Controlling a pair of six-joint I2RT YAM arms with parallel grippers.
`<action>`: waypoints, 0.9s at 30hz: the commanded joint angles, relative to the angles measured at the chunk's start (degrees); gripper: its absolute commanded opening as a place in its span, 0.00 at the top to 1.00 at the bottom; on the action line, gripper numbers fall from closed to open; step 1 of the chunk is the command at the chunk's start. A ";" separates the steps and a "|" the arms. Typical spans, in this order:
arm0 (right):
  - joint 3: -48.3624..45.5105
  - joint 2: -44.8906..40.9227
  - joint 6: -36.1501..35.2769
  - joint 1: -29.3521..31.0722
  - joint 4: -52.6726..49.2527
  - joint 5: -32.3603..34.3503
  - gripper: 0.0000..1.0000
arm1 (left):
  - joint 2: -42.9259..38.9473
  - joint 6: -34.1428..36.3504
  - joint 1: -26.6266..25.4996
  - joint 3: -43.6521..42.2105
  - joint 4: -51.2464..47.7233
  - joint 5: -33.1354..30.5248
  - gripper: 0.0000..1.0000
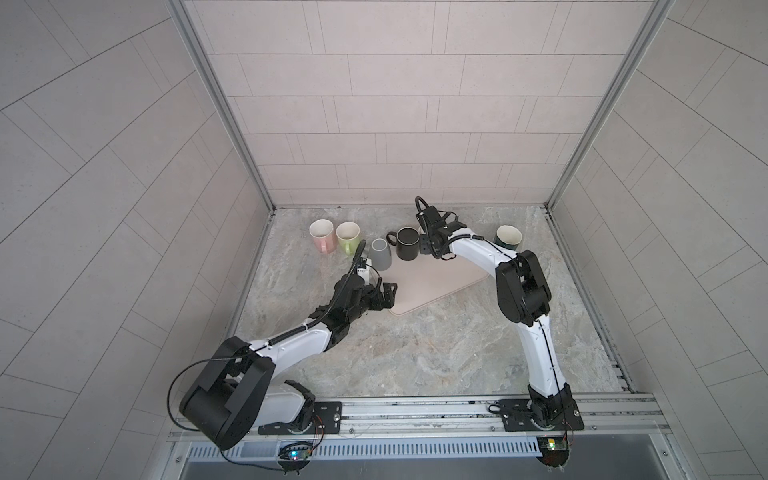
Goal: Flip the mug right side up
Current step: 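Lower the right gripper onto the white mug's base and close it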
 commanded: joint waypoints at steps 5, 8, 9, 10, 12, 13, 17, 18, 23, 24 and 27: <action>1.32 1.60 0.77 -0.40 -1.47 1.55 0.76 | 0.51 -0.86 0.20 -0.15 1.65 0.82 0.00; 2.13 1.90 0.77 -0.67 -1.82 2.12 0.77 | 0.52 -0.85 0.24 -0.06 1.62 1.00 0.00; 2.41 1.99 0.89 -0.79 -1.87 2.05 0.77 | 0.52 -0.84 0.22 -0.06 1.60 1.08 0.00; 2.70 2.16 0.78 -0.88 -2.12 2.01 0.77 | 0.67 -0.76 0.26 -0.06 1.61 0.94 0.00; 3.72 2.63 0.54 -0.97 -3.03 2.10 0.77 | 0.68 -0.68 0.22 0.09 1.41 0.78 0.00; 4.38 2.88 0.41 -1.01 -3.46 2.21 0.78 | 0.69 -0.57 0.22 0.03 1.39 0.73 0.00; 4.86 2.92 0.30 -1.27 -4.36 1.52 0.92 | 0.76 -0.49 0.21 0.11 1.24 0.68 0.00; 4.99 2.77 0.12 -1.27 -4.50 1.47 0.93 | 0.82 -0.49 0.25 0.11 1.24 0.62 0.00; 5.06 1.61 -0.02 -1.30 -6.53 1.47 1.00 | 0.99 -0.48 0.29 0.29 1.26 1.01 0.00; 4.96 1.27 0.18 -1.36 -7.13 1.46 1.00 | 1.04 -0.45 0.24 0.29 1.21 0.99 0.00; 4.63 -0.24 0.55 -1.53 -9.19 0.10 1.00 | 0.97 -0.45 0.27 0.38 1.01 1.25 0.00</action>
